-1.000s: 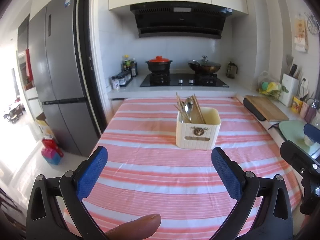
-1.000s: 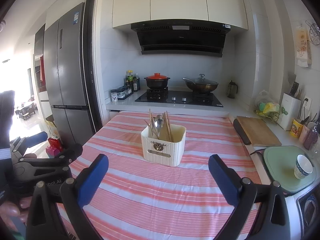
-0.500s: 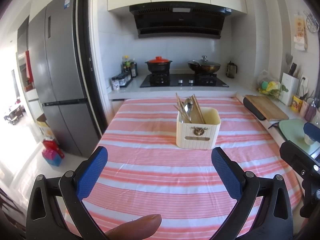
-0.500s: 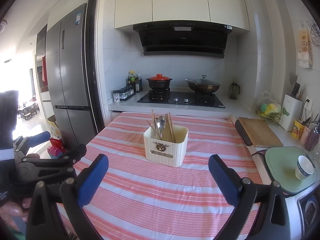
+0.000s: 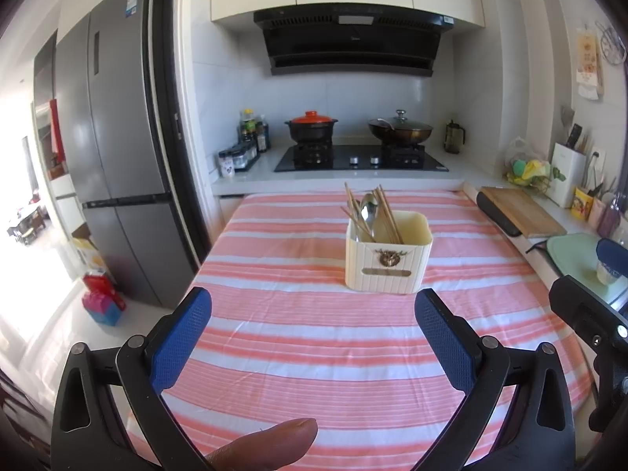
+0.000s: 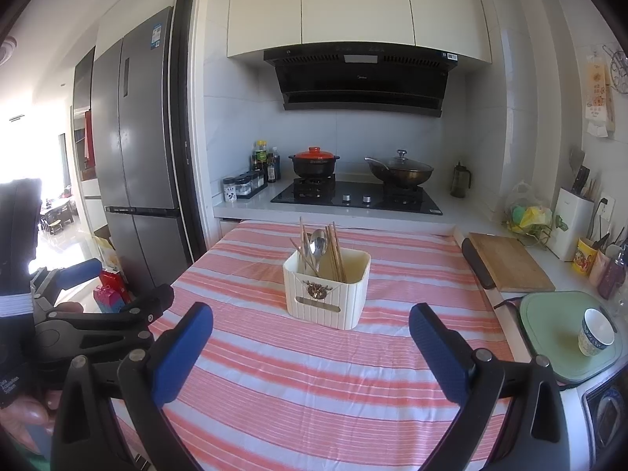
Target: Organize utensils
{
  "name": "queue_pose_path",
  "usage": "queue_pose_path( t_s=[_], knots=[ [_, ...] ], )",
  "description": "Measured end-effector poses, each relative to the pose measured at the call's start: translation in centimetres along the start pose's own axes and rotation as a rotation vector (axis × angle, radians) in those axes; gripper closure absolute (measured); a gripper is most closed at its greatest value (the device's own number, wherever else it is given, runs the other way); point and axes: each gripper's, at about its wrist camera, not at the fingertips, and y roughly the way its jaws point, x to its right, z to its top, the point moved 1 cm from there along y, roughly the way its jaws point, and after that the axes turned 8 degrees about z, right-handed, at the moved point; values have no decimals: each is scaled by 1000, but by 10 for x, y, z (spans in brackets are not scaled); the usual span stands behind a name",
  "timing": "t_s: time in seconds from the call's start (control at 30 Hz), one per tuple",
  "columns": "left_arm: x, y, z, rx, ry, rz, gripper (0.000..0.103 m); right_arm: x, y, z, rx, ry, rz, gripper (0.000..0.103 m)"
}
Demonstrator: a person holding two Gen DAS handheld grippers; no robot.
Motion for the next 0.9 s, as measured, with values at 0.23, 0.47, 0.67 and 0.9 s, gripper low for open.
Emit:
queue_pose_path(
  t_s=[0.23, 0.47, 0.67, 0.9],
  knots=[
    [0, 0, 1, 2, -2, -1, 0, -1, 1, 0, -4, -5, 5, 1],
    [-1, 0, 2, 1, -3, -1, 0, -1, 0, 1, -1, -7, 6, 1],
    [0, -1, 2, -1, 2, -7, 0, -2, 0, 1, -1, -7, 5, 1],
    [0, -2, 2, -1, 3, -9, 0, -1, 0, 0, -1, -7, 5, 1]
  ],
)
